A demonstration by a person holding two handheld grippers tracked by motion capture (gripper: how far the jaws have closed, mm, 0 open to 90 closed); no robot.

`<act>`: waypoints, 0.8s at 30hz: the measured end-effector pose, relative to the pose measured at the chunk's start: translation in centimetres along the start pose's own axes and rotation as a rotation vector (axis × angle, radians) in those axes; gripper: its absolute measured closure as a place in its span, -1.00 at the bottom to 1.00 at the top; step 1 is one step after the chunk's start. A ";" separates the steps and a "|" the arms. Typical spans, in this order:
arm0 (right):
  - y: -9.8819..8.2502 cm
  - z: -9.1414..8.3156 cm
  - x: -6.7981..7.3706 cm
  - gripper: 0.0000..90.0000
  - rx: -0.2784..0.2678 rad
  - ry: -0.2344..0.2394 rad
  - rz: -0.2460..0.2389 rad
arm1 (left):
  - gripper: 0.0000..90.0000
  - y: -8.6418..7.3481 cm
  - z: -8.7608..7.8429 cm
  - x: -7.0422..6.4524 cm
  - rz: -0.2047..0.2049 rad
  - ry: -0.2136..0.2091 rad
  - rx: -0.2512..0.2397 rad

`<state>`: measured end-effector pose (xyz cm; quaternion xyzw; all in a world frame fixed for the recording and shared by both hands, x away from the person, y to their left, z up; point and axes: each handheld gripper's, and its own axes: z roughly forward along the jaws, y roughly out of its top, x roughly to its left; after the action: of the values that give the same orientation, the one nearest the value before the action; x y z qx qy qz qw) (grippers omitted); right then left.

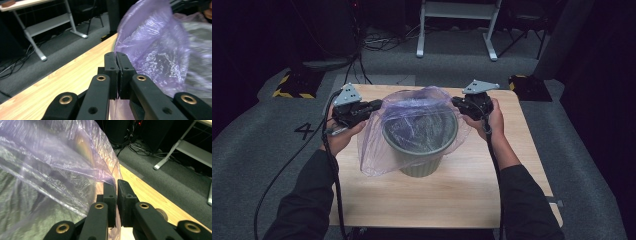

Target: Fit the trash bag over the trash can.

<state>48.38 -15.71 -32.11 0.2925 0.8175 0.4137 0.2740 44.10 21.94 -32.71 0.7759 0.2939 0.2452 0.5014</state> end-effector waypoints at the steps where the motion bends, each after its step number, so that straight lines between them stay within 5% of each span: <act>1: -0.1 0.3 0.0 0.91 0.006 -0.004 0.000 | 0.95 -0.1 0.3 0.2 -0.003 0.004 0.005; 10: -0.8 2.1 -1.1 0.90 0.030 0.000 0.047 | 0.95 -2.2 3.3 2.5 -0.109 0.016 0.062; 18: -1.7 3.3 -1.5 0.89 0.063 0.035 0.097 | 0.94 -4.4 6.0 3.2 -0.205 -0.016 0.136; 24: -2.4 4.0 -1.7 0.89 0.086 0.058 0.124 | 0.95 -5.6 7.3 3.1 -0.224 -0.040 0.174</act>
<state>51.71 -15.97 -35.80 0.3419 0.8225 0.4025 0.2112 50.03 21.29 -40.32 0.7835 0.3890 0.1456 0.4621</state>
